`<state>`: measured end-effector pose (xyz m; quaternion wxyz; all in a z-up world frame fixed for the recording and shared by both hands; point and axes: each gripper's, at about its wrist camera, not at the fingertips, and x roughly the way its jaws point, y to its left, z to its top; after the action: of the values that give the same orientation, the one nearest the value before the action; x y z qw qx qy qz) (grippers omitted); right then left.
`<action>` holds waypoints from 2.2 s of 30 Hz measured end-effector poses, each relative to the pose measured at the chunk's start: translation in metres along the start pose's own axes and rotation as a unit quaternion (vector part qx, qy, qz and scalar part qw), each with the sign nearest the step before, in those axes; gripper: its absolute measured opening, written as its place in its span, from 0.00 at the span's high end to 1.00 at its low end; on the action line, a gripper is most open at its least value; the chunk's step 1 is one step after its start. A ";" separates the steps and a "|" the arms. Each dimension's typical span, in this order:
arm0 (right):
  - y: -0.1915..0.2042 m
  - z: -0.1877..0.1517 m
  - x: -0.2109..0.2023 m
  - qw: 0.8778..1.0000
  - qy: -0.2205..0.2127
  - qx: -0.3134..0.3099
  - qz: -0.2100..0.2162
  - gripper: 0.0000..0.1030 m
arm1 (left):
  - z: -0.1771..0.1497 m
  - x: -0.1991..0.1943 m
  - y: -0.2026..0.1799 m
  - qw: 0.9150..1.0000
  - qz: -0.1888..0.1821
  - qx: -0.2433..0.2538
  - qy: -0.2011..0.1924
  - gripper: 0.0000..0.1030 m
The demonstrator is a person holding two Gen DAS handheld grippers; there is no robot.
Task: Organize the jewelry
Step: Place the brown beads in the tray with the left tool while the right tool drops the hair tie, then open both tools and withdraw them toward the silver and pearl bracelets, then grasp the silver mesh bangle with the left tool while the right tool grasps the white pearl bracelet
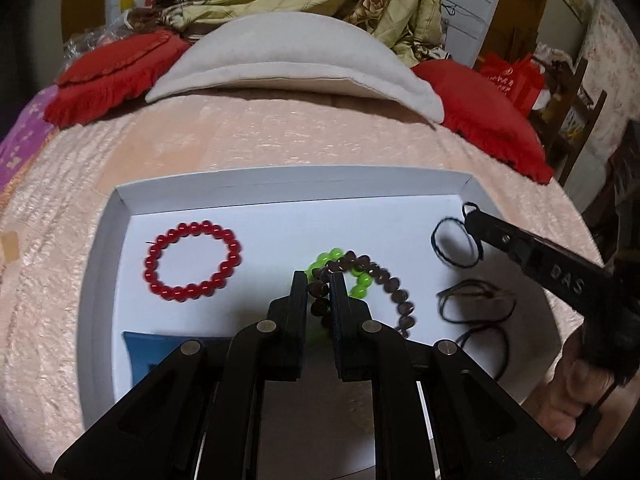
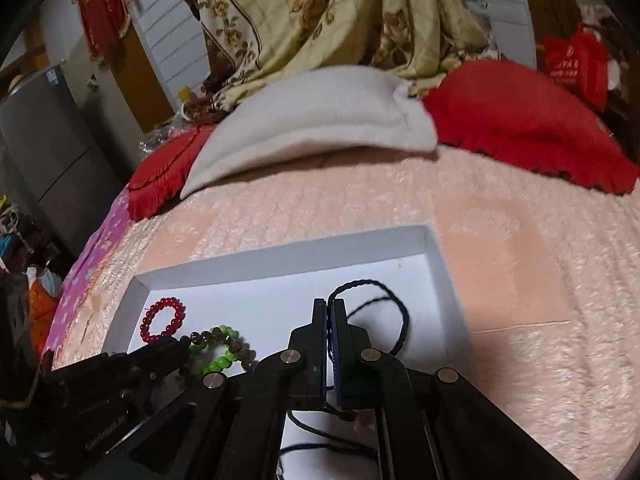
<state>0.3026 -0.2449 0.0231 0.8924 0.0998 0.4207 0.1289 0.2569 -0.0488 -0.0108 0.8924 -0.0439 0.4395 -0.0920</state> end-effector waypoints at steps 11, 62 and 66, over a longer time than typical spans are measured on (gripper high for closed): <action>-0.008 0.001 -0.011 1.000 -0.015 0.022 0.000 0.84 | -0.002 -0.020 0.003 1.000 0.016 0.010 -0.024 0.58; -0.034 -0.155 -0.133 0.997 0.003 -0.015 -0.076 0.70 | -0.130 -0.061 -0.065 0.978 -0.062 0.196 0.040 0.94; -0.024 -0.152 -0.117 0.996 0.017 -0.043 -0.079 0.70 | -0.132 -0.069 -0.034 0.987 -0.024 0.155 0.035 0.94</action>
<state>0.1162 -0.2936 0.0061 0.8958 0.0254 0.4369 0.0774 0.1073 -0.0675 -0.0324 0.8702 0.0876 0.4493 -0.1824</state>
